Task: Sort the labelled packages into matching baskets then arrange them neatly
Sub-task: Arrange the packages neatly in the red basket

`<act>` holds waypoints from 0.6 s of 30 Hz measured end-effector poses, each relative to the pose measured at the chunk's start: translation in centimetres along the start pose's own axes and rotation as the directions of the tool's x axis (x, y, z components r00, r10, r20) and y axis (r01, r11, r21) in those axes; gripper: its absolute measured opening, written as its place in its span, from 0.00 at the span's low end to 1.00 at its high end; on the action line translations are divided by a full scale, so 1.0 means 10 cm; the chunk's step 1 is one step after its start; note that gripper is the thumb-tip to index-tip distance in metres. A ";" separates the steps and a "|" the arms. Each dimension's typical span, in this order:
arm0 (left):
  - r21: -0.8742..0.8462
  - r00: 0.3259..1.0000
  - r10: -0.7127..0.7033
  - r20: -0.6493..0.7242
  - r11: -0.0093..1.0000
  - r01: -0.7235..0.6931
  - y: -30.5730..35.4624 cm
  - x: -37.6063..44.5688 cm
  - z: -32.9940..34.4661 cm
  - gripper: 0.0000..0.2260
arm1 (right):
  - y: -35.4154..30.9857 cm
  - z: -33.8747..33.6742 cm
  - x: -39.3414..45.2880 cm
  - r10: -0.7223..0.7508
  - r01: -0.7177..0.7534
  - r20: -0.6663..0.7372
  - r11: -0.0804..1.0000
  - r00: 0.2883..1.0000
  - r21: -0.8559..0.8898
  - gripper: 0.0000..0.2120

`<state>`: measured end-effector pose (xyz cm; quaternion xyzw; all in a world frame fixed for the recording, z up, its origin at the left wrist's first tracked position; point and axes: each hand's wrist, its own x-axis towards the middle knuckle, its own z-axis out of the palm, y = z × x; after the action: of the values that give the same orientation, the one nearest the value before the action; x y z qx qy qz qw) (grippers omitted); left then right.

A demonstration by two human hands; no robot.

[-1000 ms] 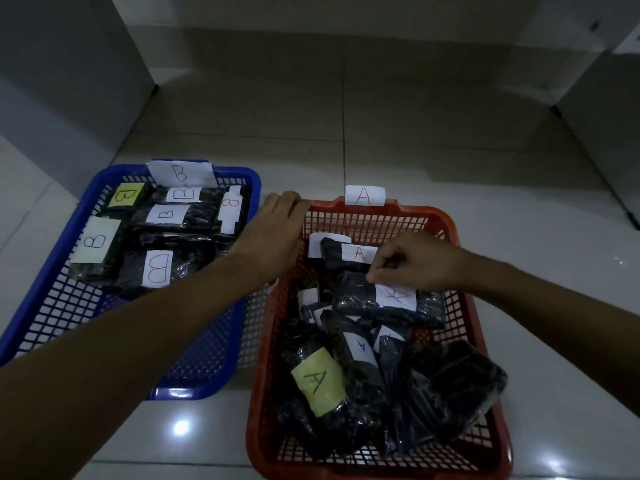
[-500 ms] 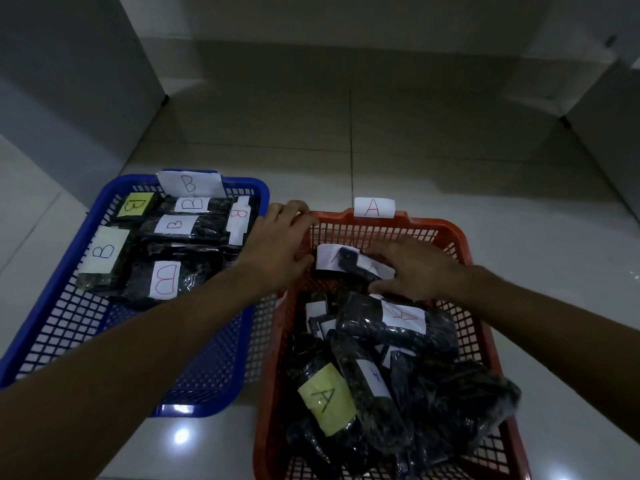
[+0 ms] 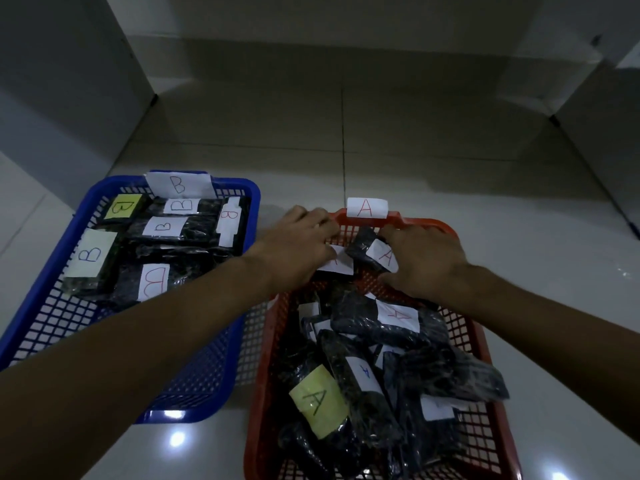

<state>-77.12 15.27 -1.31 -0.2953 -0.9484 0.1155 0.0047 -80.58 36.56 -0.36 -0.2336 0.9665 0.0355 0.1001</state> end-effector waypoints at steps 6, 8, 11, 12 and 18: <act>-0.065 0.936 0.001 0.352 0.998 0.024 0.09 0.02 0.12 0.18 | 0.05 -0.02 -0.01 -0.027 0.034 -0.038 0.980 0.999 0.196 0.28; -0.046 0.941 -0.001 0.337 0.999 0.018 0.02 -0.03 0.12 0.18 | 0.08 -0.01 -0.02 -0.037 0.053 -0.062 0.959 0.997 0.279 0.28; -0.028 0.948 0.013 0.318 1.000 -0.004 -0.02 -0.10 0.09 0.17 | 0.09 0.00 -0.01 -0.044 0.068 -0.081 0.946 0.996 0.317 0.28; -0.029 0.949 0.008 0.316 1.000 0.002 -0.02 -0.11 0.08 0.17 | 0.09 0.01 -0.01 -0.047 0.071 -0.085 0.949 0.995 0.306 0.28; -0.024 0.957 -0.044 0.288 0.998 0.053 -0.01 0.01 -0.01 0.16 | 0.11 0.05 -0.01 -0.030 0.038 -0.030 0.950 0.999 0.309 0.30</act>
<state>-77.21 15.28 -1.19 -0.2522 -0.9476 0.1420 -0.1350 -80.85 37.62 -0.77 -0.2321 0.9571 -0.1210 0.1242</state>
